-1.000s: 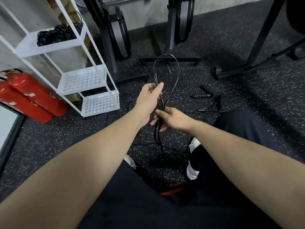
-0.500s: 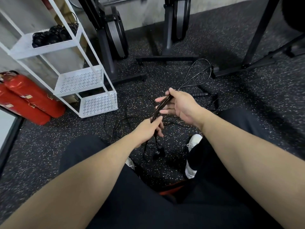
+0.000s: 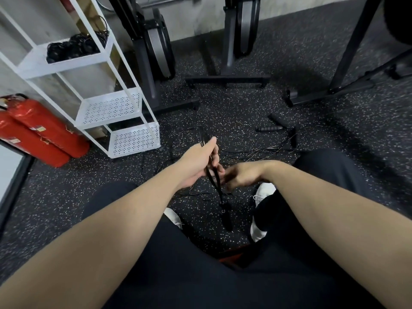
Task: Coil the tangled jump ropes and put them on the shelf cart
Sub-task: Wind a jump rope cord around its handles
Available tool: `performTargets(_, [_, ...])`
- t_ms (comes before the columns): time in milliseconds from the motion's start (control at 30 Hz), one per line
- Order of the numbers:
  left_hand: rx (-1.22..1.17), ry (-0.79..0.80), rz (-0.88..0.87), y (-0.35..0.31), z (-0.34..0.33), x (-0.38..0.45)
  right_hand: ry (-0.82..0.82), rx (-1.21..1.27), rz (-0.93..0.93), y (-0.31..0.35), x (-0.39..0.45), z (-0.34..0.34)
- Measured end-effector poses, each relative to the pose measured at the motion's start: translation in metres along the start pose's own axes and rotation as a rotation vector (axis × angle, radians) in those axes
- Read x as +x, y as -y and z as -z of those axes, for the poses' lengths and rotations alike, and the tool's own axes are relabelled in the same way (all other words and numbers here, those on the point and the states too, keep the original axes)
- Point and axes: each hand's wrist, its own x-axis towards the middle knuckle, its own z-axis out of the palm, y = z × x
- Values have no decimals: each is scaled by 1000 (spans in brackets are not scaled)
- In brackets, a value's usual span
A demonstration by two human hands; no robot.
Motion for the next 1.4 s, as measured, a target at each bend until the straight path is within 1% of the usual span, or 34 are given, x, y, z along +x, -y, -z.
performTargets(67, [-55,-7,-5,-6,1,-1,10,-11,13,-1,4,-2])
performTargets(200, [-104,-29,-13,-14,5,-4,-69,85,73,0,10,-5])
performTargets(333, [-25,-117,-14,-14,19,0,-151,153,129,1,5,-5])
performTargets(400, [-35,-190,6,-11,27,3,-176,222,159,2,-1,-3])
performTargets(467, [-27,-256,43,-7,35,6,-244,307,185,3,-3,-2])
performTargets(533, [0,-288,74,-2,41,10,-300,320,171,4,-5,-1])
performTargets(600, [14,-317,86,1,45,13,-311,332,166,4,-3,-1])
performTargets(700, [54,-330,115,11,50,15,-377,423,173,5,-5,1])
performTargets(767, [66,-343,137,19,52,18,-439,545,205,8,-5,4])
performTargets(833, [134,-374,144,25,55,25,-488,732,234,11,-2,5])
performTargets(900, [230,-386,153,29,55,27,-511,937,250,12,1,8])
performTargets(967, [278,-392,129,32,53,29,-509,1127,261,14,0,11])
performTargets(1067, [356,-370,114,38,47,34,-511,1426,282,18,-6,15])
performTargets(1167, [591,-357,135,41,31,35,-543,1649,313,18,-7,18])
performTargets(1233, [775,-326,56,43,17,33,-552,1728,342,18,-9,20])
performTargets(1300, [798,-172,-52,43,2,32,-542,1797,370,17,-9,21])
performTargets(1400, [753,40,-114,40,-15,28,-498,1922,416,19,-7,20])
